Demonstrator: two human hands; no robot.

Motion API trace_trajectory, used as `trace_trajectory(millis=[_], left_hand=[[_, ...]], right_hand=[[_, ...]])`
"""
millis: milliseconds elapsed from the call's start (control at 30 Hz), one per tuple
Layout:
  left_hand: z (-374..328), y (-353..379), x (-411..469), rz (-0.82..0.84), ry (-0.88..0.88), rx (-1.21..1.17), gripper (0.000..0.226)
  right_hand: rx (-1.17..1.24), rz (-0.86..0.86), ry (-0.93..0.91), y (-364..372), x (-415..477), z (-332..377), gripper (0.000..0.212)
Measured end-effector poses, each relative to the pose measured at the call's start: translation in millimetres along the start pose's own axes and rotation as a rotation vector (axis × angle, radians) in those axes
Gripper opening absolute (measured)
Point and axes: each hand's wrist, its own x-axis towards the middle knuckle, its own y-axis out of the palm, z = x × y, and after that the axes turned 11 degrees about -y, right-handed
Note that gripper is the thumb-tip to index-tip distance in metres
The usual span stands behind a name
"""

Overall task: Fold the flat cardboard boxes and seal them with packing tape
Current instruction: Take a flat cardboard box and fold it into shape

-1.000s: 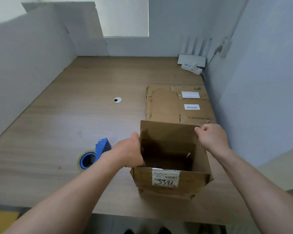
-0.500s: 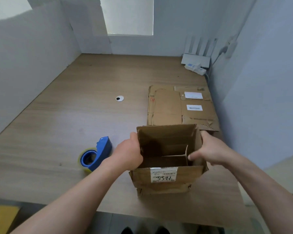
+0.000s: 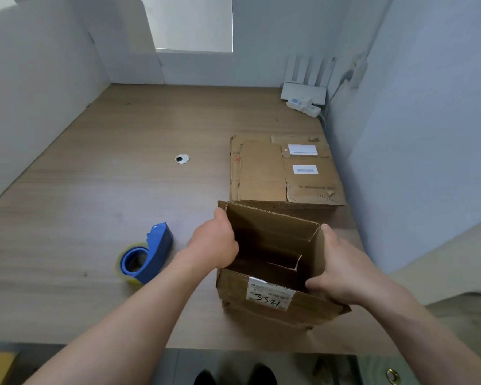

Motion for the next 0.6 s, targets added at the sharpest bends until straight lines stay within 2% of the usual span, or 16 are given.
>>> trace_trajectory(millis=[133, 200, 267, 333, 467, 600], left_hand=[[1, 1, 1, 0.007, 0.028, 0.023, 0.036], [7, 1, 4, 0.049, 0.036, 0.001, 0.066], [16, 3, 1, 0.085, 0.035, -0.038, 0.111], [22, 5, -6, 0.089, 0.04, -0.021, 0.134], [30, 4, -15, 0.11, 0.056, 0.0, 0.142], [33, 5, -18, 0.183, 0.033, 0.025, 0.134]], right_hand=[[-0.01, -0.068, 0.061, -3, 10, -2, 0.079], [0.044, -0.137, 0.083, -6, 15, -6, 0.065], [0.1, -0.188, 0.101, -5, 19, -7, 0.047], [0.171, -0.23, 0.124, -2, 25, -9, 0.037], [0.278, -0.297, 0.128, -2, 39, -9, 0.034], [0.314, -0.346, 0.158, 3, 52, -5, 0.043]])
